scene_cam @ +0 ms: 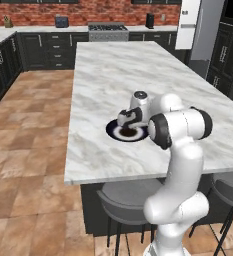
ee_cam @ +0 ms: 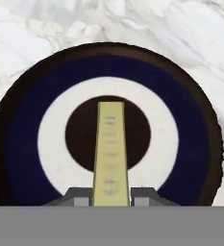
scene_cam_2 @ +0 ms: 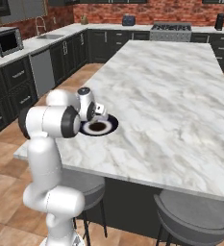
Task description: Retrieve the butter from the fridge and place it on a plate on the dining table. Then retrieve the butter knife by the fridge and place it near the plate.
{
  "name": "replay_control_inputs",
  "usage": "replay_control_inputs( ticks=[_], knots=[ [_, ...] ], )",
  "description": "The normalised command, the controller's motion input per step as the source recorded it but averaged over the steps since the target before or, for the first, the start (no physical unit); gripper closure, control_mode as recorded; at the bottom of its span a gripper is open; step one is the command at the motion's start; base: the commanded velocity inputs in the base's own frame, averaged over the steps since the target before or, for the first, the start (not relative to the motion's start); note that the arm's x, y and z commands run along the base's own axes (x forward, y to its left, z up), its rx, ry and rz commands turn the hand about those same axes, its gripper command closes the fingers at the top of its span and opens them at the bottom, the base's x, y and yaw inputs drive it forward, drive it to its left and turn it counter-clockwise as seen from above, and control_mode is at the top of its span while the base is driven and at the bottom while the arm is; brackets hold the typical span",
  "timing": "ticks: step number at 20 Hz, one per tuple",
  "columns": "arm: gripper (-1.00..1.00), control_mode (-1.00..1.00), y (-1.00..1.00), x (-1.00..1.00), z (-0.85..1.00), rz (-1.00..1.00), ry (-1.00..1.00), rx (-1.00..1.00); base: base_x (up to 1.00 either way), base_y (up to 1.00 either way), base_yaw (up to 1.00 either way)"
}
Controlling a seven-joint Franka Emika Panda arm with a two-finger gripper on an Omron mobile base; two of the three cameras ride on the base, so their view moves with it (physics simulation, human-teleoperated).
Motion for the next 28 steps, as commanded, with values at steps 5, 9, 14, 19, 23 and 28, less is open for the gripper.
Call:
replay_control_inputs(
  ticks=[5,9,14,19,23,28],
  knots=[
    [1.0,-1.0,0.0,0.51,-0.42,0.0,0.03,0.0,0.0,0.0,0.0],
    [1.0,-1.0,0.0,0.28,-0.32,0.0,0.0,0.0,0.0,0.0,0.0],
    [1.0,-1.0,0.0,0.09,-0.24,0.0,0.0,0.0,0.0,0.0,0.0],
    [-1.0,-1.0,0.0,0.07,-0.1,0.0,0.0,0.0,0.0,0.0,0.0],
    [-1.0,-1.0,0.0,0.03,0.21,-0.01,0.0,0.0,0.0,0.0,0.0],
    [-1.0,-1.0,0.0,-0.28,0.9,-0.01,-0.01,0.0,0.0,0.0,0.0]
  ],
)
